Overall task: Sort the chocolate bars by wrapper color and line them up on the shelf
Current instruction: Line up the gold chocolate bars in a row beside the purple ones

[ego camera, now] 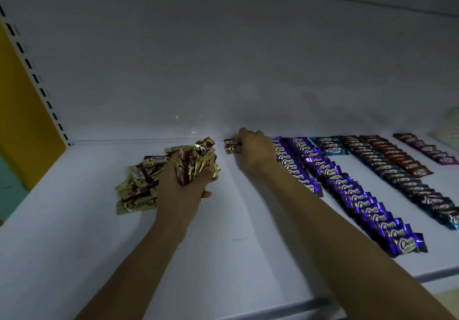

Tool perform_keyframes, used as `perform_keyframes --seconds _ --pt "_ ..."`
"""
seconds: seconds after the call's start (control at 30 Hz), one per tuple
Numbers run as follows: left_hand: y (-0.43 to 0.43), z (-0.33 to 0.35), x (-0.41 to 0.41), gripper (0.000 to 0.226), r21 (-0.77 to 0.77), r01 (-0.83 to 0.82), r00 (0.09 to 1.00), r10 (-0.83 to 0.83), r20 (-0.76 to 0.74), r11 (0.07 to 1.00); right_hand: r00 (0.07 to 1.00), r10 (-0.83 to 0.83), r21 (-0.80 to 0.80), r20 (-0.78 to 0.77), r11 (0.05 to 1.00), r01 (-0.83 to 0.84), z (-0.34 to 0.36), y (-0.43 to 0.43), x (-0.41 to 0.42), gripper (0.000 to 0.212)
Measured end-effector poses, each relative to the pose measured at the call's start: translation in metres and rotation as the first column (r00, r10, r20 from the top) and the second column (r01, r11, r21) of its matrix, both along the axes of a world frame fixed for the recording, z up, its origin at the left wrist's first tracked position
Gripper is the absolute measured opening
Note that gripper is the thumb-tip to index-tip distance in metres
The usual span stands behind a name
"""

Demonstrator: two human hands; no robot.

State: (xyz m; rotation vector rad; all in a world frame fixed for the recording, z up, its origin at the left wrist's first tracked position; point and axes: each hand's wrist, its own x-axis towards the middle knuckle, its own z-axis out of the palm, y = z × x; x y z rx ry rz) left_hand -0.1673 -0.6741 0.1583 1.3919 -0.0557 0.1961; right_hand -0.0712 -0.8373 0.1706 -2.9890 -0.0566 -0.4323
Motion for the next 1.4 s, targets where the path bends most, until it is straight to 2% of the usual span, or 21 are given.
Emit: perform_keyframes --seconds 0.2,0.4,0.53,0.6,0.63,0.67,0.7,0.73,0.77,0.8,0.87,0.93,1.0,1.1,1.2,1.27,1.3,1.33,1.4 --pt "-0.001 0.0 0.001 0.029 -0.008 0.006 1.0 -0.006 0.01 1.0 0.999 0.004 -0.049 0.05 0.999 -0.002 -0.003 -0.005 0.013 0.023" --pt "0.0 -0.001 0.0 0.03 -0.023 0.01 1.0 -0.011 -0.007 1.0 0.997 -0.005 -0.025 0.071 1.0 0.007 -0.01 -0.001 0.023 0.028" --pt "0.0 0.002 -0.002 0.029 -0.015 0.005 1.0 -0.005 -0.01 1.0 0.999 0.015 -0.084 0.031 0.996 -0.012 -0.003 -0.005 0.006 0.032" --pt "0.0 0.004 -0.003 0.028 -0.01 0.014 1.0 -0.014 -0.009 1.0 0.998 0.016 -0.015 0.058 1.0 -0.015 -0.002 -0.007 -0.008 0.03" --pt "0.0 0.004 -0.003 0.028 -0.007 0.02 1.0 -0.02 -0.012 1.0 0.996 0.024 0.111 0.085 0.993 -0.034 0.0 -0.005 -0.018 0.028" --pt "0.0 0.005 -0.004 0.028 -0.004 0.029 0.999 -0.029 -0.018 1.0 0.995 0.035 0.325 0.092 0.944 -0.063 0.003 0.001 -0.032 0.025" --pt "0.0 0.005 -0.004 0.028 0.002 0.04 0.999 -0.04 -0.027 0.999 0.996 0.058 0.589 0.069 0.803 -0.088 0.009 0.008 -0.047 0.022" --pt "0.001 0.006 -0.004 0.028 0.011 0.054 0.998 -0.054 -0.035 0.998 0.993 0.121 0.806 0.012 0.587 -0.081 0.016 0.015 -0.061 0.021" --pt "0.001 0.006 -0.005 0.029 0.014 0.074 0.996 -0.073 -0.042 0.997 0.978 0.202 0.921 -0.044 0.388 -0.038 0.022 0.02 -0.074 0.021" --pt "0.001 0.007 -0.006 0.028 0.014 0.098 0.994 -0.097 -0.042 0.995 0.959 0.273 0.952 -0.068 0.306 -0.02 0.026 0.022 -0.084 0.022" --pt "0.001 0.009 -0.008 0.029 0.009 0.135 0.99 -0.135 -0.035 0.991 0.938 0.343 0.967 -0.049 0.252 -0.042 0.028 0.023 -0.091 0.017" --pt "0.001 0.011 -0.01 0.034 0.015 0.159 0.987 -0.158 -0.037 0.987 0.946 0.323 0.982 -0.03 0.184 -0.032 0.029 0.021 -0.092 0.01" --pt "0.001 0.012 -0.012 0.04 0.03 0.167 0.985 -0.166 -0.037 0.986 0.958 0.287 0.997 -0.012 0.077 -0.01 0.032 0.019 -0.091 0.009" --pt "0.001 0.012 -0.011 0.032 0.004 0.156 0.987 -0.155 -0.045 0.988 0.972 0.234 0.998 0.009 -0.058 0.005 0.037 0.013 -0.09 0.011" --pt "0.002 0.009 -0.009 0.025 0.021 0.134 0.989 -0.133 -0.058 0.991 0.987 0.159 0.999 -0.028 -0.013 0.031 0.039 0.007 -0.091 0.015" --pt "0.003 0.006 -0.006 0.028 0.026 0.104 0.993 -0.102 -0.065 0.994 0.994 0.075 0.991 -0.083 0.107 0.075 0.035 0.002 -0.091 0.02" --pt "0.003 0.005 -0.005 0.03 0.024 0.089 0.994 -0.087 -0.064 0.996 0.994 0.023 0.968 -0.104 0.23 0.096 0.032 0.0 -0.09 0.02" --pt "0.003 0.005 -0.005 0.032 0.024 0.081 0.995 -0.079 -0.063 0.996 0.994 -0.023 0.912 -0.11 0.396 0.11 0.027 -0.003 -0.088 0.02" --pt "0.003 0.004 -0.005 0.032 0.028 0.08 0.996 -0.078 -0.052 0.996 0.99 -0.051 0.707 -0.133 0.695 0.131 0.021 -0.008 -0.084 0.023"
